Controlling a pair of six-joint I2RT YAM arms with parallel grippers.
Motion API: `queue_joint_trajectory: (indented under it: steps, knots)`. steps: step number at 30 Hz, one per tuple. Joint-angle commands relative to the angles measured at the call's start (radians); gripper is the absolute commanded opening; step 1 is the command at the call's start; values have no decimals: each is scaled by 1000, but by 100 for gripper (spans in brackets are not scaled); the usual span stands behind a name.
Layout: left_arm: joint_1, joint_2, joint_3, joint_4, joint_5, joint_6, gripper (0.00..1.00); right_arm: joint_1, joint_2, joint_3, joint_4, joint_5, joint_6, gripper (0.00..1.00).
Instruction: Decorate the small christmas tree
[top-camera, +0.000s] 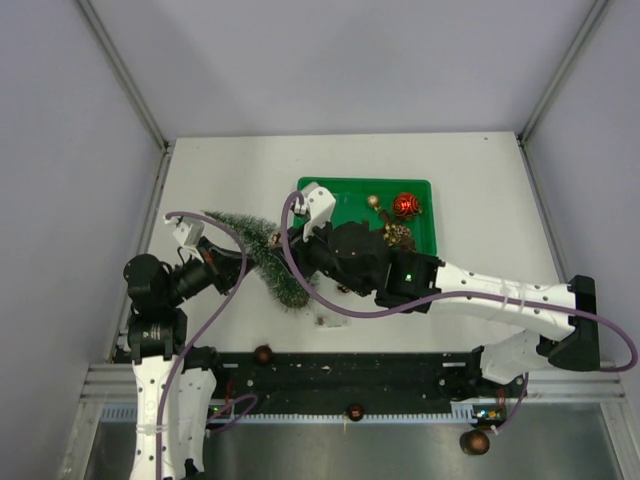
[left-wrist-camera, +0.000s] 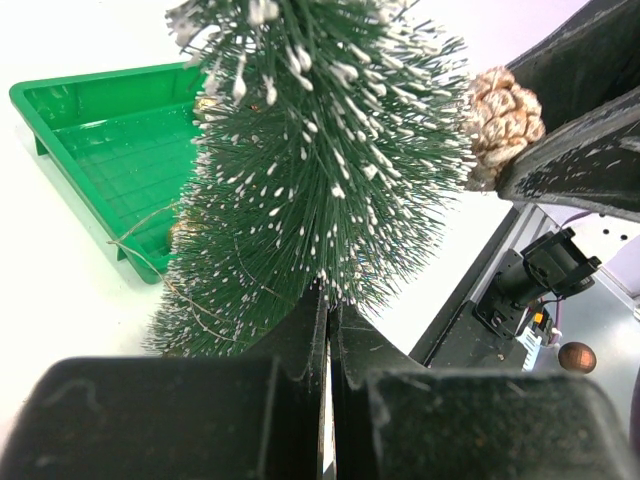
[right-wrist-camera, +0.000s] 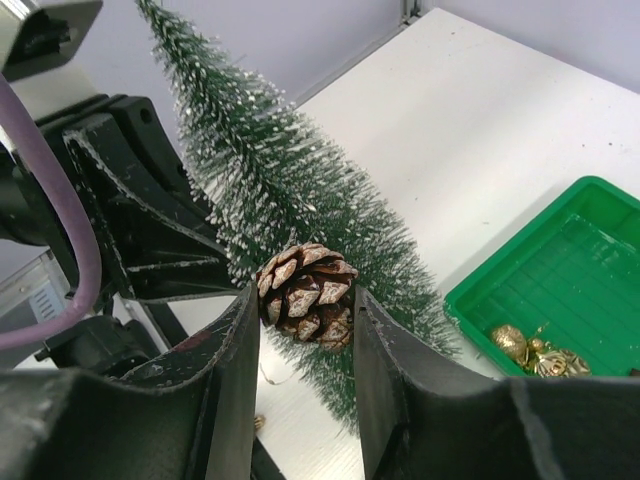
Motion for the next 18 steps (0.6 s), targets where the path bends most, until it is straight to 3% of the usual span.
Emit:
queue_joint_trajectory:
  steps: [1, 10, 18]
  knots:
    - [1, -3, 28, 15, 28, 4, 0, 14, 32, 97, 61, 34, -59, 35]
    - [1, -2, 31, 14, 34, 7, 0, -5, 117, 170, 67, 69, -109, 35]
    - [1, -2, 30, 2, 35, 20, 0, -28, 121, 141, 72, 71, -75, 36]
